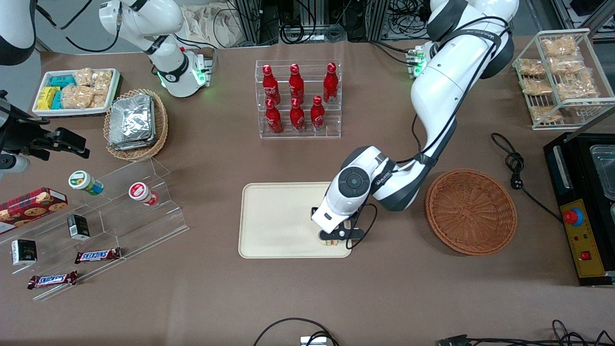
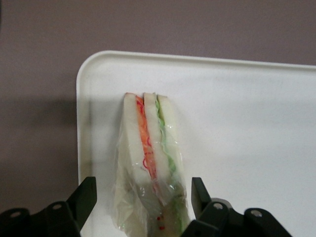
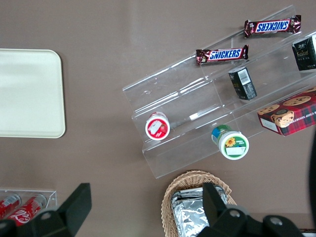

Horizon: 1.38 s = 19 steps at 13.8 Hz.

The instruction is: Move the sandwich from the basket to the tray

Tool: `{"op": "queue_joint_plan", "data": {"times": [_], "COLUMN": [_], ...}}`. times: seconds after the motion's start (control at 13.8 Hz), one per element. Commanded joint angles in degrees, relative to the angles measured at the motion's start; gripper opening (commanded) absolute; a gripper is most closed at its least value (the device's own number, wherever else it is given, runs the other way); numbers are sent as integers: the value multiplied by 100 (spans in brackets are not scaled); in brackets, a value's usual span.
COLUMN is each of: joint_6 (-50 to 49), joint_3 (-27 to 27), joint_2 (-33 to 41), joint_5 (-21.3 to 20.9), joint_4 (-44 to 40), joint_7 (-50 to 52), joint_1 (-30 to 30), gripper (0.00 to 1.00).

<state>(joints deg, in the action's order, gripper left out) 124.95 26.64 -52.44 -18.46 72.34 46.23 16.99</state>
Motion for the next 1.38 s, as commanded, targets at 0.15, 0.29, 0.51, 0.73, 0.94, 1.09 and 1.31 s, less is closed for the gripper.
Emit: {"op": "queue_joint_plan", "data": {"times": [0.15,0.29,0.51,0.73,0.94,1.09,1.31], "joint_6": [-94,-129,-67,-85,-330,-453,-839], "joint_3": [-124,-124,-115,-97,-88,-106,-106], "joint_2": [733,1312,2419,3264,3591,3714,3873], "joint_5": [-105,-87,-79,-35,166,430,668], "joint_4": [280,849,2140,2969,3102,3076,2796], "joint_7": [614,642,607,510,-253,-657,-1026], "joint_1": [-275,-555,-1030,-1312,-1593,-1611,-1769], "gripper": [87,88,89,89,90,90,93]}}
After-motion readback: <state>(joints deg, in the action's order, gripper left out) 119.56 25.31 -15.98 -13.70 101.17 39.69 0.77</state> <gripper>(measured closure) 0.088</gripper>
